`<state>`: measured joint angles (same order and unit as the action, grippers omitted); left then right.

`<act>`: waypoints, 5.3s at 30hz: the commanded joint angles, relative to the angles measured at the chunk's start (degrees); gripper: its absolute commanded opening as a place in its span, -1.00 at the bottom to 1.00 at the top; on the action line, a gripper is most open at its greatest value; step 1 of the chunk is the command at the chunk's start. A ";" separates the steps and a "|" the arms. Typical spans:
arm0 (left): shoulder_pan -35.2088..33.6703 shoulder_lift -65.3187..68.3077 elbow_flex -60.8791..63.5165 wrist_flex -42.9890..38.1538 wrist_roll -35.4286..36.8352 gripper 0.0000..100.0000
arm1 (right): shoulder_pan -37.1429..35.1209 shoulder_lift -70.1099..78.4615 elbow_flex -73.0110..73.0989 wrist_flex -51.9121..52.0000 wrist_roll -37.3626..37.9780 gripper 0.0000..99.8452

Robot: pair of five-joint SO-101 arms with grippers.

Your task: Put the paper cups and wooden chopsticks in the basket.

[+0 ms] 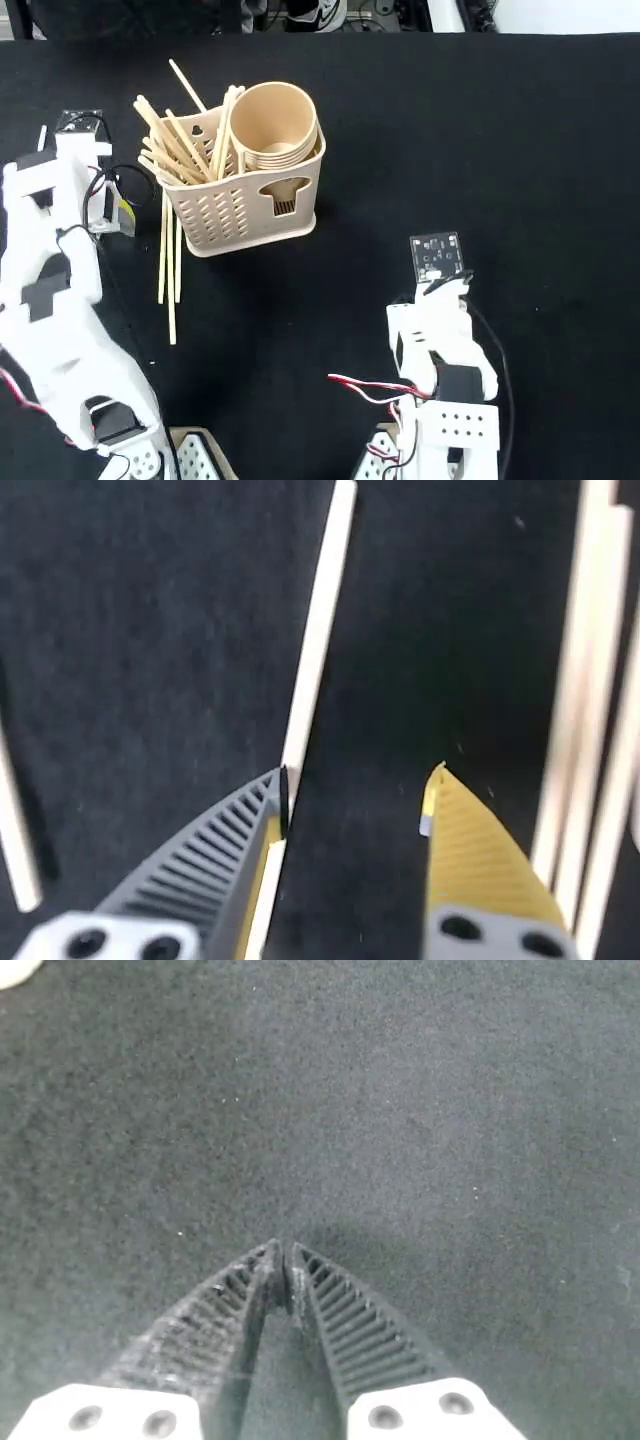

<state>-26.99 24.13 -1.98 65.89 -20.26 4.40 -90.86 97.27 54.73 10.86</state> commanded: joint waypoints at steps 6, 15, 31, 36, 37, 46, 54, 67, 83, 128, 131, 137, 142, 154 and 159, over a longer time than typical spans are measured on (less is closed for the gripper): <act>-1.36 4.22 -9.01 3.43 -6.77 -0.74 | -0.53 -0.57 -0.13 0.18 0.26 -0.98; -1.80 3.34 -9.89 5.63 -10.11 -0.94 | -0.53 -0.57 -0.13 0.18 0.26 -0.98; 0.48 -48.70 -4.88 22.33 -0.62 -0.94 | -0.53 -0.57 -0.13 0.18 0.26 -0.98; 4.53 -76.57 12.88 4.84 8.26 -0.94 | -0.53 -0.57 -0.13 0.18 0.26 -0.98; 5.14 -82.02 17.89 0.26 10.02 -0.94 | -0.53 -0.57 -0.13 0.18 0.26 -0.98; 12.62 -116.84 63.69 -56.88 26.55 -0.94 | -0.53 -0.57 -0.13 0.18 0.26 -0.98; 24.40 -115.43 71.69 -60.31 28.48 -0.94 | -0.53 -0.57 -0.13 0.18 0.26 -0.98; 26.95 -95.47 73.45 -65.93 28.48 -0.93 | -0.53 -0.57 -0.13 0.18 0.26 -0.98; 12.35 -84.31 25.71 -6.15 35.69 -0.57 | -0.53 -0.57 -0.13 0.18 0.26 -0.98; -11.65 53.98 -93.05 33.93 -5.54 -0.94 | -0.53 -0.57 -0.13 0.18 0.26 -0.98; -12.00 52.04 -92.79 35.08 -5.36 -0.94 | -0.53 -0.57 -0.13 0.18 0.26 -0.98; -16.84 41.93 -85.85 35.60 11.34 -0.94 | -0.53 -0.57 -0.13 0.18 0.26 -0.98; -19.74 19.52 -56.75 35.52 16.26 -0.94 | -0.53 -0.57 -0.13 0.18 0.26 -0.98; -12.26 -45.01 7.25 13.27 16.62 -0.94 | -0.53 -0.57 -0.13 0.18 0.26 -0.98; -6.73 -69.63 29.41 -4.66 16.70 -0.94 | -0.53 -0.57 -0.13 0.18 0.26 -0.98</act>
<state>-37.98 -24.13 10.95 74.68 -4.09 4.40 -90.86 97.27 54.73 10.86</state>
